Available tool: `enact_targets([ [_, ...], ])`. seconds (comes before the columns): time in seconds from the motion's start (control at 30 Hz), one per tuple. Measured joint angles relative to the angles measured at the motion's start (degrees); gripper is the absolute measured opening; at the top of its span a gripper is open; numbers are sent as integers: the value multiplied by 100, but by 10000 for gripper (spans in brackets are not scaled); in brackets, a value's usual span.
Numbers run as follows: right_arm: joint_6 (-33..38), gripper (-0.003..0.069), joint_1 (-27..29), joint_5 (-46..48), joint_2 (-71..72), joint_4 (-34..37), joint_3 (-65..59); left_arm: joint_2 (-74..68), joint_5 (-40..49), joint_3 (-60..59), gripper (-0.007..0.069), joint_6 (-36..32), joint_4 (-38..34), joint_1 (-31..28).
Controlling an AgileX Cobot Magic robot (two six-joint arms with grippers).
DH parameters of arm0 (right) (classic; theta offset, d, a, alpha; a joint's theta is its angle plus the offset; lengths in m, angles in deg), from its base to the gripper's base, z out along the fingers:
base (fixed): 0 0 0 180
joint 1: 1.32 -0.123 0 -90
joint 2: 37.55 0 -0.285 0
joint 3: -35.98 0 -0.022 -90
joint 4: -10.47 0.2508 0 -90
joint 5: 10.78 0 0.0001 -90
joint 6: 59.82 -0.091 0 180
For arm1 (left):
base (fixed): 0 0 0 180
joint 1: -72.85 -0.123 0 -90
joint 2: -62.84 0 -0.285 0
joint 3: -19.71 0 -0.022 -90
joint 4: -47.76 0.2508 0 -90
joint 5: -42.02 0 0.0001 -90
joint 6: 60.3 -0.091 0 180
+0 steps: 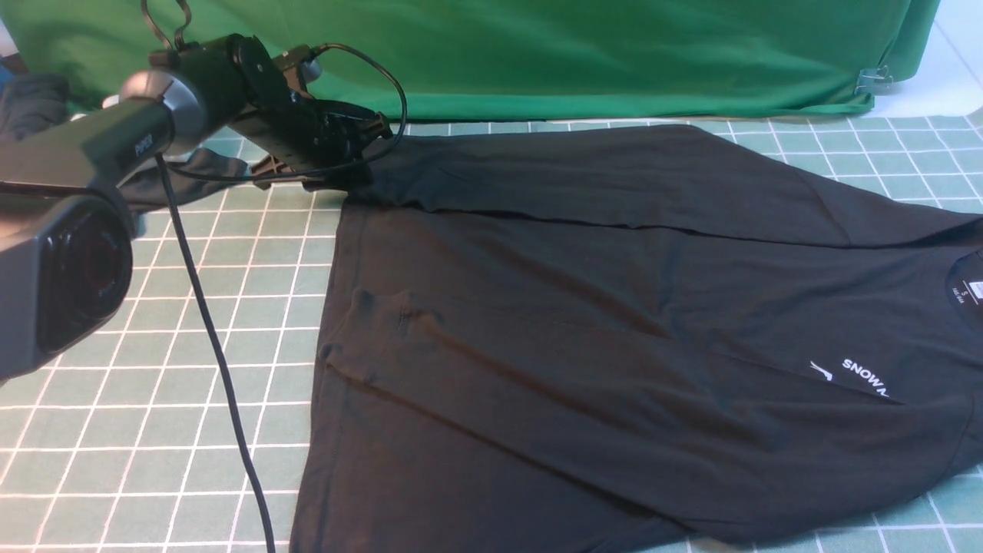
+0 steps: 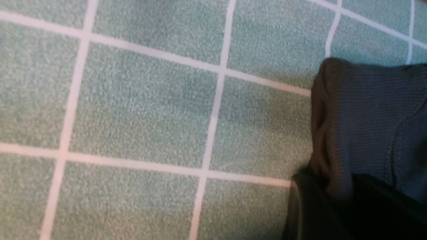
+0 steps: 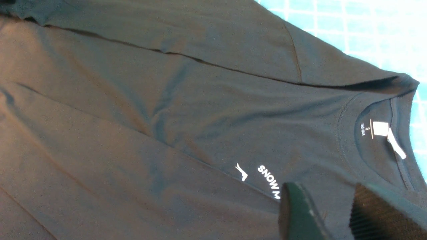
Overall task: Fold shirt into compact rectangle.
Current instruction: 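Grab the top left corner of the dark shirt with the left gripper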
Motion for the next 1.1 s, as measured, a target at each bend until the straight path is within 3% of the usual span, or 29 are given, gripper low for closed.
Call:
enact_targets([
  [0.23, 0, 237, 0, 18, 0, 0, 0, 82, 179, 7, 24, -32, 0, 0],
  [1.1, 0, 237, 0, 88, 0, 0, 0, 397, 28, 62, 22, -78, 258, 0],
])
